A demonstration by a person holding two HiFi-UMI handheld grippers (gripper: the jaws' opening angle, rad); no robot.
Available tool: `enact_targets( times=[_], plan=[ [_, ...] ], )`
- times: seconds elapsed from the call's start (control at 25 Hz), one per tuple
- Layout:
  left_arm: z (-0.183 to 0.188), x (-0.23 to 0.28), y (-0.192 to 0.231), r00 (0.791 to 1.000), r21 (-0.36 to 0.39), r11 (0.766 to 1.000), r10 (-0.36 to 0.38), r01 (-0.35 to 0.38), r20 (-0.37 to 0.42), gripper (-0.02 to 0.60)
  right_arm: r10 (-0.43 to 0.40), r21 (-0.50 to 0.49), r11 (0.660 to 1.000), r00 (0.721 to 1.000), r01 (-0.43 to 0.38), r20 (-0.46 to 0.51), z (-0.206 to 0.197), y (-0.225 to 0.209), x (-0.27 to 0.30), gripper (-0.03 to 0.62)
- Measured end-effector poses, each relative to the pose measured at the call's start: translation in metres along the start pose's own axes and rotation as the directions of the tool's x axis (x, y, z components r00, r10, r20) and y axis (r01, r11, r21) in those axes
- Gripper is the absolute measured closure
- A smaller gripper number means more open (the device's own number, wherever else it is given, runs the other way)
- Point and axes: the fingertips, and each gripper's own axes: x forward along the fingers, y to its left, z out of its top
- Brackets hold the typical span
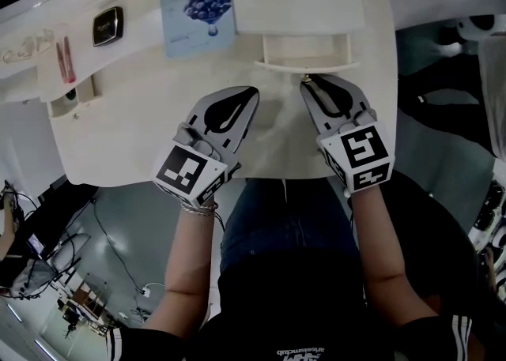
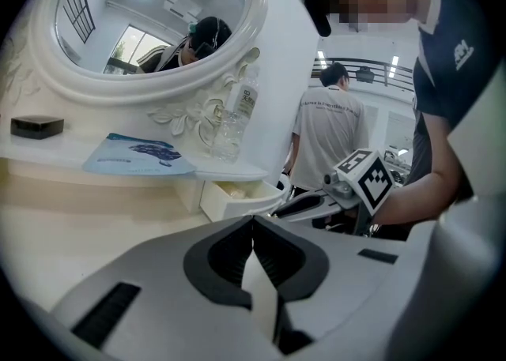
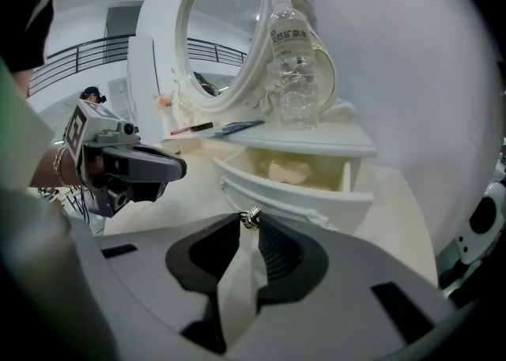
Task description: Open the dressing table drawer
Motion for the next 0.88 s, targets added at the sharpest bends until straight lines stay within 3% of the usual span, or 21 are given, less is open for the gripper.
enact_targets(
  times=[0.32, 0.44, 0.88],
  plan=[
    [0.005, -0.003, -0.011, 0.999, 0.024, 0.999, -0.033, 0.033, 0.008, 0.563, -0.026, 0.012, 1.0, 1.0, 0.026, -0.013, -0.003, 0.0, -0.002, 0.499],
    [0.009, -0.005, -0.011, 1.0, 0.018, 1.0, -0.024, 0.023, 0.014, 0.563, -0.043, 0.028, 0.999, 0.999, 0.044, -0.024, -0.005, 0.001, -0.005, 0.448],
    [0.021, -0.015, -0.011, 0.999, 0.03, 0.999, -0.022, 0.021, 0.025, 0.563, -0.066, 0.007, 0.998, 0.998, 0.066, -0.013, 0.005, -0.001, -0.022, 0.454]
  ],
)
